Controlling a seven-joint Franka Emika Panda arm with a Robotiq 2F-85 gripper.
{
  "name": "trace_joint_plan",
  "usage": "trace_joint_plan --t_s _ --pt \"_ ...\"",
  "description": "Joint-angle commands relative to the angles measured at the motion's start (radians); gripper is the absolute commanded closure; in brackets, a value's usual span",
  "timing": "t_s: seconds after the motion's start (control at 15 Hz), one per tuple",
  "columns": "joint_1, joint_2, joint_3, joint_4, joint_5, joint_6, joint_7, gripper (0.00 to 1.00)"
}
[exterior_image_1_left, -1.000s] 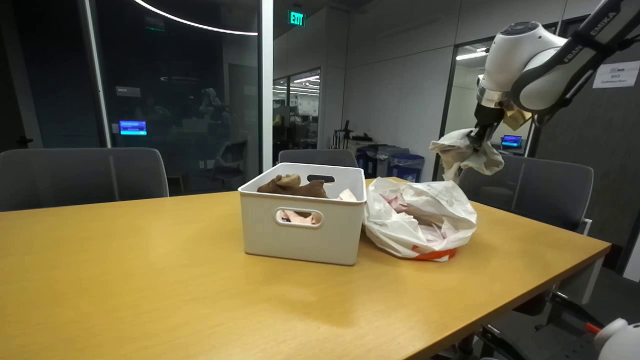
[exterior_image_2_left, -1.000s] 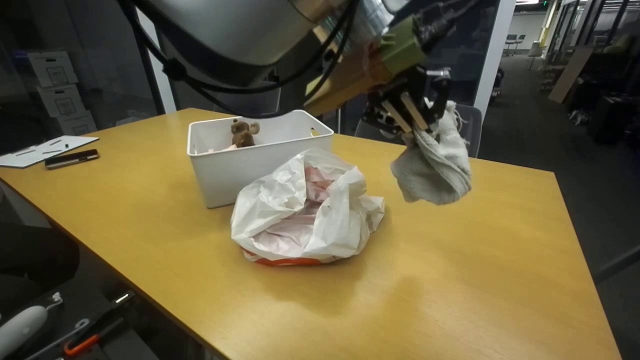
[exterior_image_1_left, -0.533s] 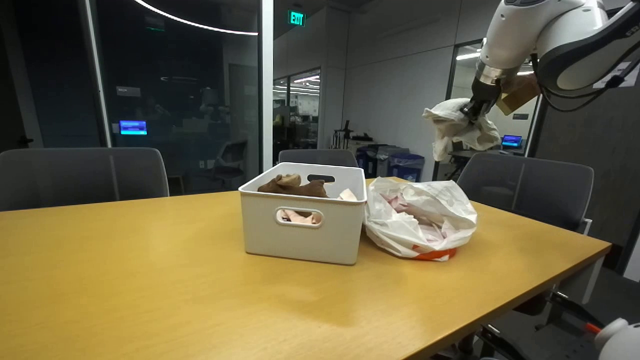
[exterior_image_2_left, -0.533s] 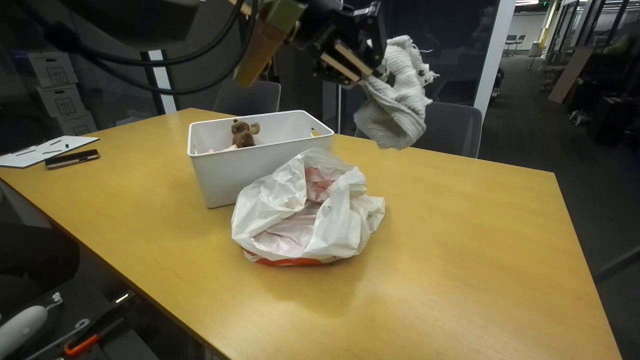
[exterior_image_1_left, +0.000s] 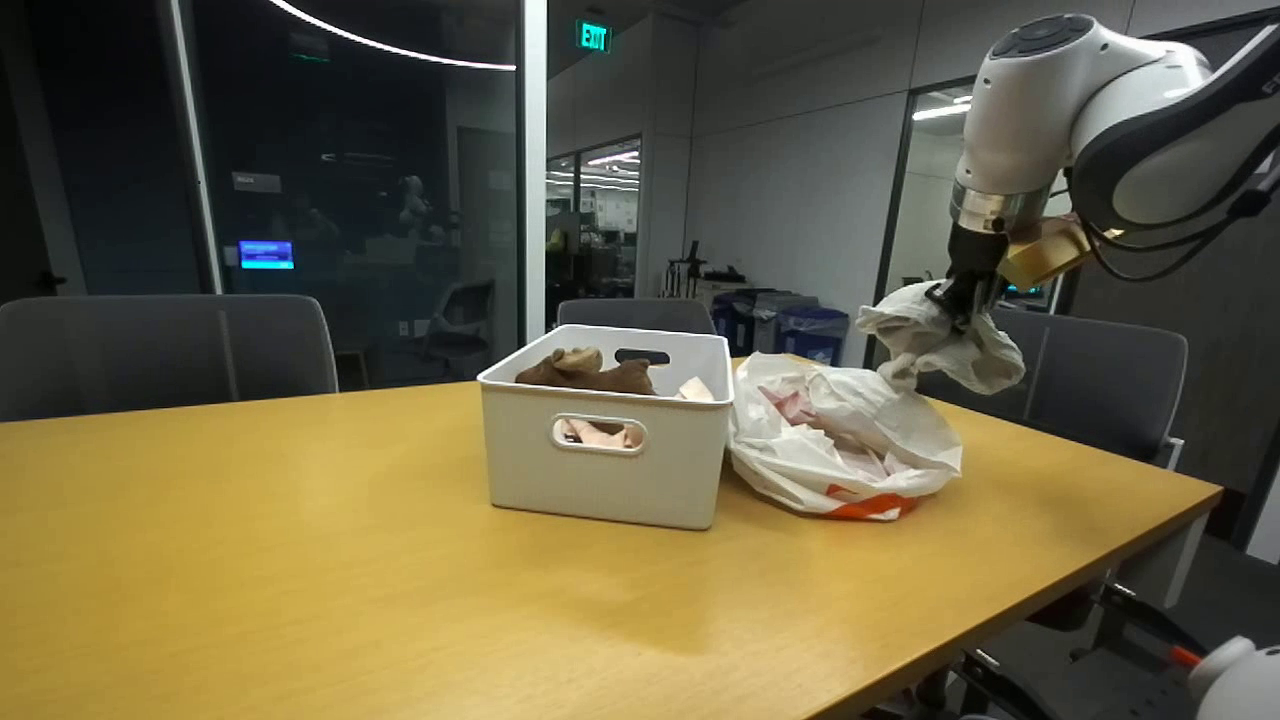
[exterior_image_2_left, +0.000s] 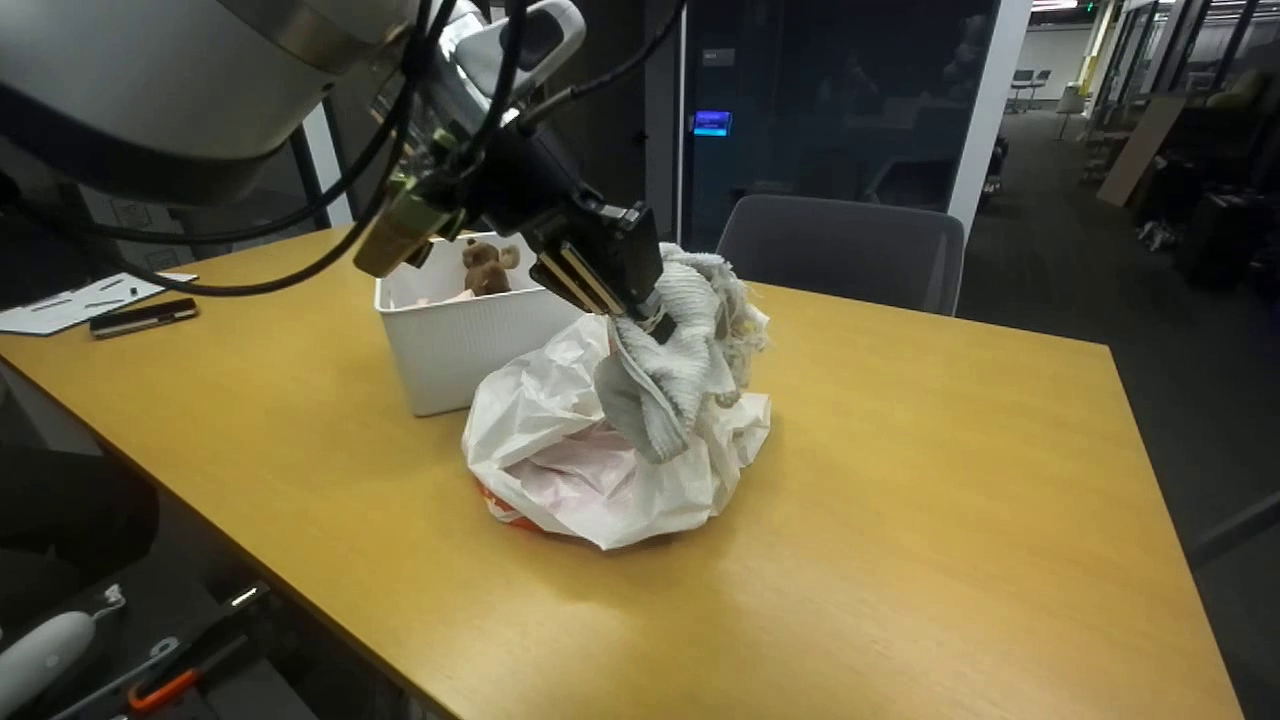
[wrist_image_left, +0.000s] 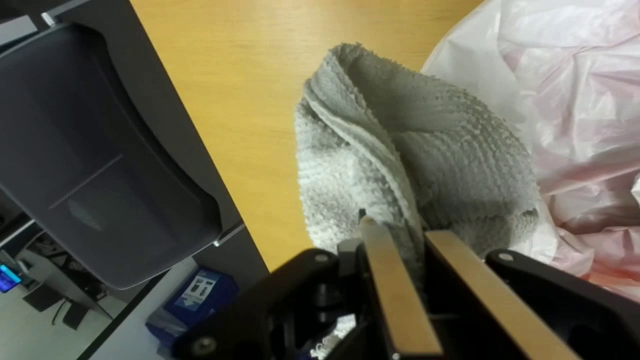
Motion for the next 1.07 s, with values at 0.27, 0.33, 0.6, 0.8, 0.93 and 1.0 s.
trace_joint_plan --t_s 0.27,0.33,0.6,0.8,0.93,1.0 --pt "0.008 -0.069 0.077 -0.022 0.005 0.04 0.034 0.97" --pt "0.013 -0.084 0.077 -0.028 0.007 0.05 0.027 0.97" --pt "0.025 -0.12 0.068 -0.056 -0.04 0.154 0.01 0.97" --pt "0.033 -0.102 0.055 -0.041 -0.085 0.234 0.008 0.97" --pt "0.042 -0.096 0.038 -0.046 -0.094 0.279 -0.014 0.97" --pt "0.04 -0.088 0.033 -0.046 -0.092 0.284 -0.018 0.97"
